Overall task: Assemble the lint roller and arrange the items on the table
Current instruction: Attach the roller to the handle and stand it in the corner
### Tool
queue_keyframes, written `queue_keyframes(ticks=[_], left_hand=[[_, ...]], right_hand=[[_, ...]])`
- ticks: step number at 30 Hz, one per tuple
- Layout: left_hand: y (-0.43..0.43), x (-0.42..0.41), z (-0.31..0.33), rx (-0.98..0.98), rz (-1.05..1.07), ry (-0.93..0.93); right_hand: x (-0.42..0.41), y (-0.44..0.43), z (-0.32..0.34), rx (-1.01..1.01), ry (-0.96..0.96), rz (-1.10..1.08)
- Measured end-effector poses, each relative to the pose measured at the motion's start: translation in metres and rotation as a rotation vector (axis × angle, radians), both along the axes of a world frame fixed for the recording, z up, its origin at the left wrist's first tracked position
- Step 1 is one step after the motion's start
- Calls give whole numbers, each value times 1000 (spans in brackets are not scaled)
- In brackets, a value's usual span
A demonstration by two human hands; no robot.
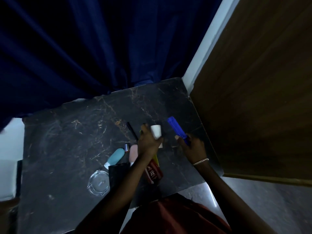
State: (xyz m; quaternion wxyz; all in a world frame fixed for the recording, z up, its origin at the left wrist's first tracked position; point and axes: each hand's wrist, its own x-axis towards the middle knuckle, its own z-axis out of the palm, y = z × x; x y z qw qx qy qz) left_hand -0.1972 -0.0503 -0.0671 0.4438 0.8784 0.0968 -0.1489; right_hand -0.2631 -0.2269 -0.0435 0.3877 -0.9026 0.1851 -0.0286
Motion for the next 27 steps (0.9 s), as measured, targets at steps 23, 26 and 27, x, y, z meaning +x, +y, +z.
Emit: queue_keyframes(ticks=[23,26,27], left_hand=[[168,-17,110,-78,-160,-480],[186,-20,124,-30,-179,-528],[192,-22,128,-6,-185,-538]], right_hand=[[20,94,109,-84,-215,453],[21,103,121,-130,-213,551],[22,105,125,-143,-215,581]])
